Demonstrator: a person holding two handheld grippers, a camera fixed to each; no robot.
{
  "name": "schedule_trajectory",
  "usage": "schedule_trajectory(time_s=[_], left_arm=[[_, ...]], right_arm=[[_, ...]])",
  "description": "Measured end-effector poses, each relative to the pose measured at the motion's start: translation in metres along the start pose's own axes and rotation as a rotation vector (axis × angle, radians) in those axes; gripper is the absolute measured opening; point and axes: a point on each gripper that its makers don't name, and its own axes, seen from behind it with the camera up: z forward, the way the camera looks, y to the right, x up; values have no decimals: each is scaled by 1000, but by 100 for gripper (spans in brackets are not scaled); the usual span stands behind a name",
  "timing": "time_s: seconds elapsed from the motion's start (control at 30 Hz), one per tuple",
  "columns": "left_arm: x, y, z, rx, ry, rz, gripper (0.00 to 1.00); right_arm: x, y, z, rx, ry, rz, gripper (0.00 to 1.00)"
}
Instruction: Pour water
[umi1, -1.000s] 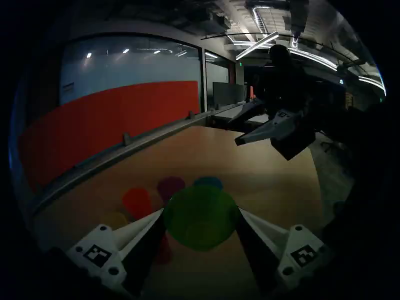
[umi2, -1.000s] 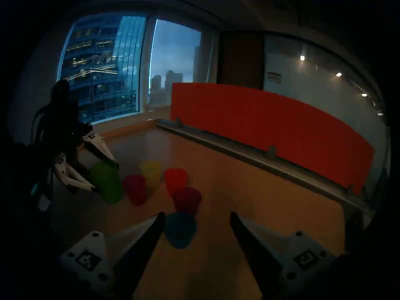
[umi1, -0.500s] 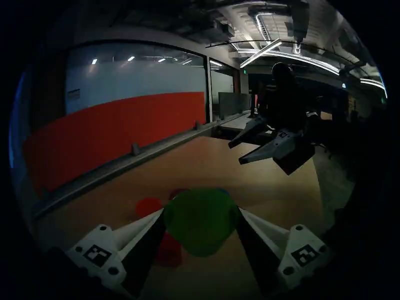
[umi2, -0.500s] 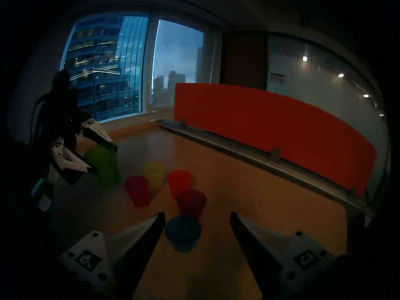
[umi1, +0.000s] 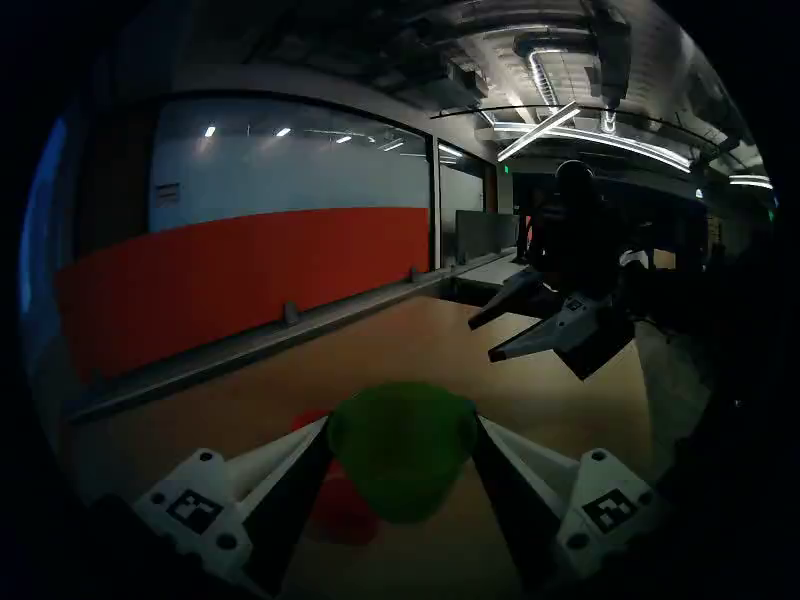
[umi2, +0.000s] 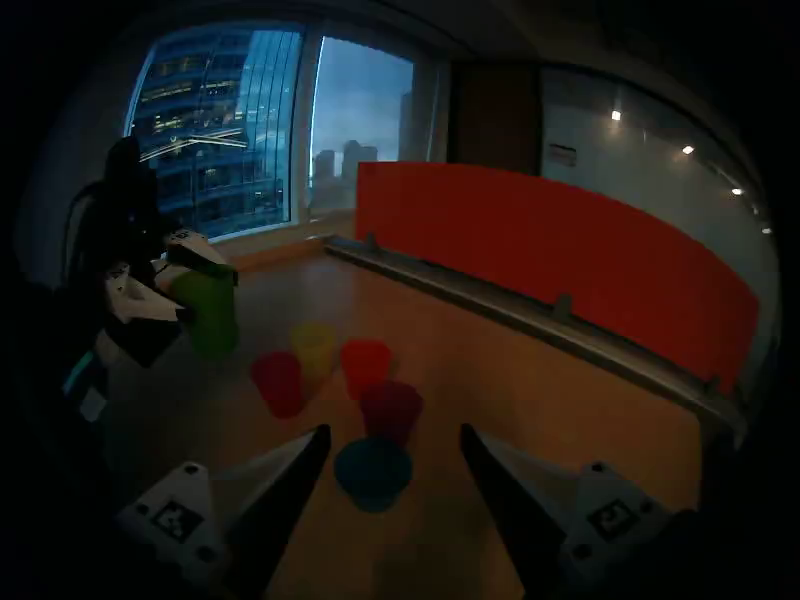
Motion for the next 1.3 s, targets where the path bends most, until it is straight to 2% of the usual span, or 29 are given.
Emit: schedule_trajectory(time_s=[0.17, 0.4, 0.7, 1.3], left_arm=[[7, -7, -4, 13, 44, -13, 89], [15, -8, -8, 11, 88, -10, 89], [14, -12, -9, 19, 85, -9, 89], [13, -19, -14, 27, 72, 3, 90]], right_arm=[[-3, -2, 7, 10, -11, -6, 98], [-9, -3, 16, 25, -30, -11, 98], [-22, -6, 26, 41, -66, -28, 97], [-76, -17, 45, 78, -184, -27, 96]])
